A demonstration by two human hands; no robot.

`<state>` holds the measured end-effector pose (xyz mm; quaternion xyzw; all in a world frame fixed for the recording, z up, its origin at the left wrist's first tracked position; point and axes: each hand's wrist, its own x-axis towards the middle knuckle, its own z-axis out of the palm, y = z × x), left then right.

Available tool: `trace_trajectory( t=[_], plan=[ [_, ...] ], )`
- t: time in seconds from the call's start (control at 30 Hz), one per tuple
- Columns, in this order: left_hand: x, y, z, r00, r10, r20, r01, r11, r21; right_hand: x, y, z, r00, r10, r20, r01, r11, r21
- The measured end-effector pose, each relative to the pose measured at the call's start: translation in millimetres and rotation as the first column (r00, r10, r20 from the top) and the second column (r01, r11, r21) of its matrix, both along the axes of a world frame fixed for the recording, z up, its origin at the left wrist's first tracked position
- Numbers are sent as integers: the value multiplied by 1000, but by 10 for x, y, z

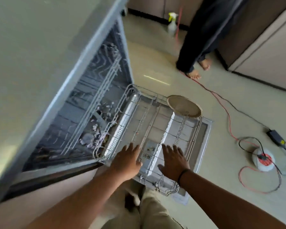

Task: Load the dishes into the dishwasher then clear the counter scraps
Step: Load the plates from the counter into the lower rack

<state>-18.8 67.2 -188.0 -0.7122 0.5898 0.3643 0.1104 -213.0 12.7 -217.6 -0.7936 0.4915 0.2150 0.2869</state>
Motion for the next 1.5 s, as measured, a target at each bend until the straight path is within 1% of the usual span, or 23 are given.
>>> trace_trajectory(
  t=[0.07,0.13,0.23,0.27,0.33,0.43,0.5,0.6,0.63,0.67,0.7,0.73,0.8,0.83,0.9,1.0,1.07,1.17,1.27,1.37,1.4,1.43,1.5],
  plan=[
    [144,310,226,998,43,42,-41,998,-49,194,168,229,990,135,28,-133,990,-53],
    [257,632,419,993,95,71,-87,990,-111,385,324,448,962,268,54,-261,960,-100],
    [378,1272,761,967,221,123,-192,958,-216,713,654,766,881,467,73,-450,877,-168],
    [380,1476,852,956,261,131,-226,946,-231,801,760,849,858,508,75,-490,853,-177],
    [390,2030,1040,911,389,133,-354,907,-230,1018,1072,1041,792,607,69,-585,785,-204],
    [357,2938,1288,816,559,146,-530,825,-198,1321,1682,1287,662,749,26,-723,648,-239],
    [288,3614,1504,724,667,173,-627,742,-237,1536,2230,1446,577,816,41,-784,567,-254],
    [154,4541,1838,571,798,192,-730,601,-326,1801,3150,1735,401,913,73,-866,404,-294],
    [98,4865,1938,506,841,193,-760,540,-361,1880,3486,1842,323,942,88,-889,334,-314],
    [35,5228,2052,422,884,199,-789,467,-399,1976,3869,1959,230,968,105,-908,252,-334],
    [2,5463,2123,357,914,192,-804,406,-434,2051,4138,2032,173,978,118,-920,203,-335],
    [-16,5653,2182,297,937,182,-814,348,-465,2128,4370,2113,140,980,140,-928,179,-325],
    [-131,6125,2363,132,978,161,-828,198,-525,2291,4928,2287,8,985,172,-929,70,-362],
    [-174,6335,2446,58,987,152,-816,135,-562,2365,5175,2377,-44,983,179,-921,30,-388],
    [-227,6692,2590,-71,989,128,-775,26,-631,2513,5602,2611,-120,972,203,-903,-22,-429],
    [-247,7126,2734,-236,970,57,-729,-138,-670,2711,6079,2922,-207,945,254,-883,-68,-465],
    [-201,7404,2785,-324,946,15,-683,-223,-696,2882,6364,3063,-272,916,293,-874,-108,-473],
    [-51,7753,2842,-423,906,-3,-634,-298,-714,3158,6733,3231,-334,874,354,-876,-150,-459],
    [175,8032,2907,-516,856,-16,-593,-371,-715,3469,7077,3327,-377,838,395,-881,-193,-433],
    [428,8258,2981,-616,787,-51,-546,-472,-692,3806,7403,3417,-414,795,444,-886,-242,-395],
    [498,8329,3008,-642,764,-66,-530,-504,-683,3906,7506,3446,-410,786,463,-895,-250,-369],
    [544,8380,3043,-666,742,-81,-513,-534,-672,3979,7595,3468,-385,783,488,-913,-245,-327],
    [633,8502,3111,-720,685,-112,-460,-592,-662,4129,7802,3523,-306,779,548,-951,-220,-217]
  ],
)
